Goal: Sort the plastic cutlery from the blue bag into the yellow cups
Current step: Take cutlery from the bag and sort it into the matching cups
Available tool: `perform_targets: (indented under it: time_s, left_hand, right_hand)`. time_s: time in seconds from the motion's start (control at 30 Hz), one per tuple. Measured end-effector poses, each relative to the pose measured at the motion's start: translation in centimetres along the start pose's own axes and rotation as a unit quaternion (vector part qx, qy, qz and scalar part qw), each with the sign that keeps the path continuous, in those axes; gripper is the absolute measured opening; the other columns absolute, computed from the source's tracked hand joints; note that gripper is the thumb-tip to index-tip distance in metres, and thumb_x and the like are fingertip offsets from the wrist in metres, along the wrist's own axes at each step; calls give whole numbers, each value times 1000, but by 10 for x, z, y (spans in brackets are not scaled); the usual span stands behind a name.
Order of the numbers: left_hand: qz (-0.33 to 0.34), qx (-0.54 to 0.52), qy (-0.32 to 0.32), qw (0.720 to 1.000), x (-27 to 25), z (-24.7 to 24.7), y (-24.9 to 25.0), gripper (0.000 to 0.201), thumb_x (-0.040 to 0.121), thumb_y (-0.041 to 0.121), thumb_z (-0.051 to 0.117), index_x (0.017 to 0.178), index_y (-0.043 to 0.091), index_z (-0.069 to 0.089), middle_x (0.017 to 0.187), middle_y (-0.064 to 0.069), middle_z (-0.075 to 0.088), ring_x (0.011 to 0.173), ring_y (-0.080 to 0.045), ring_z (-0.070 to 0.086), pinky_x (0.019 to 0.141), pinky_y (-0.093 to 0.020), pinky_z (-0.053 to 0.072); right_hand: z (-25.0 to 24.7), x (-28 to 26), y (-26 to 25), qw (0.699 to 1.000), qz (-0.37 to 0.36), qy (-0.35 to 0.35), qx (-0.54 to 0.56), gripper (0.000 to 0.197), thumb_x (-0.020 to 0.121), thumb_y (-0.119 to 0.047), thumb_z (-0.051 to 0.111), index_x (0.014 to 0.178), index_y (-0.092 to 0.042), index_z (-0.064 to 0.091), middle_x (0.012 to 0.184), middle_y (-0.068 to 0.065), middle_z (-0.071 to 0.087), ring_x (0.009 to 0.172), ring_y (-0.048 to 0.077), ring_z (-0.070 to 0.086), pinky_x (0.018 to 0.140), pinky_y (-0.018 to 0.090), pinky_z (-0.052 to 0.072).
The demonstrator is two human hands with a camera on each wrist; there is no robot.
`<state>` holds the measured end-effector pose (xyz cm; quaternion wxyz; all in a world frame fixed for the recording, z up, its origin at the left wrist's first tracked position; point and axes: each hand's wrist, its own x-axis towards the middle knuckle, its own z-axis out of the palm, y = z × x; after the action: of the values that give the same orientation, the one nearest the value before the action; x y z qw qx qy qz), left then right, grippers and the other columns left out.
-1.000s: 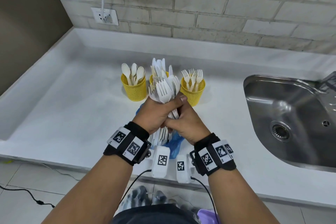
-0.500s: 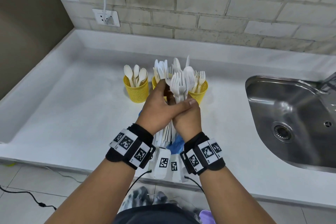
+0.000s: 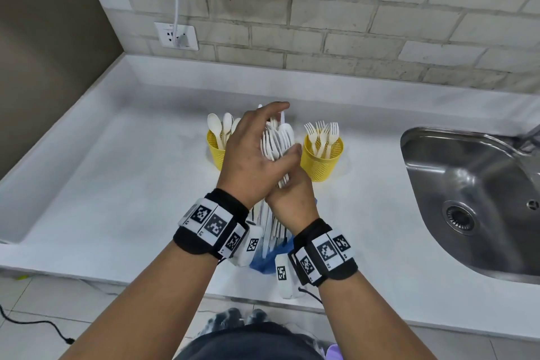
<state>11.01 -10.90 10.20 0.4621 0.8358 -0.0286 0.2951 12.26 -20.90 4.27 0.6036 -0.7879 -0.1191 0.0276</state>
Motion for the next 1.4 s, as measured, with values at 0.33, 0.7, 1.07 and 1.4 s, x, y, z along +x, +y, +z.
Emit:
perform_targets:
  time_s: [0.33,0.7,1.07,1.4]
  left_hand:
    - [0,-22,-36,999,21,-11,-9,63,82,34,83,137,23,55,127,3,62,115,-6,60,98,-25,50]
    - [-486,-451,-90,743,13,-22,-52,70,99,66,46,137,8,56,118,-17,67,101,-36,69,106,-56,50]
    - [-543,-572,-98,607,18,-48,-58,33,103,35,48,105,4,62,98,-11,56,82,-29,73,66,-40,63]
    - [-493,-562,-112,655,27,-47,-42,35,93,26,54,66,18,75,69,1,68,68,-21,72,62,-35,60]
  right_hand:
    - [15,23,-7,999,-13,2,49,35,92,-8,64,109,-37,69,96,-9,76,90,9,72,76,33,59]
    - [10,49,-55,972,-39,93,214,40,90,-45,68,66,-15,58,55,-1,56,52,15,55,59,31,46]
    - [41,38,-58,965,-52,56,251,20,95,-16,72,76,-25,71,63,11,61,61,28,61,66,39,56]
    - [43,41,-46,981,-12,7,194,10,81,-39,79,77,-33,72,75,3,72,81,24,72,92,49,58]
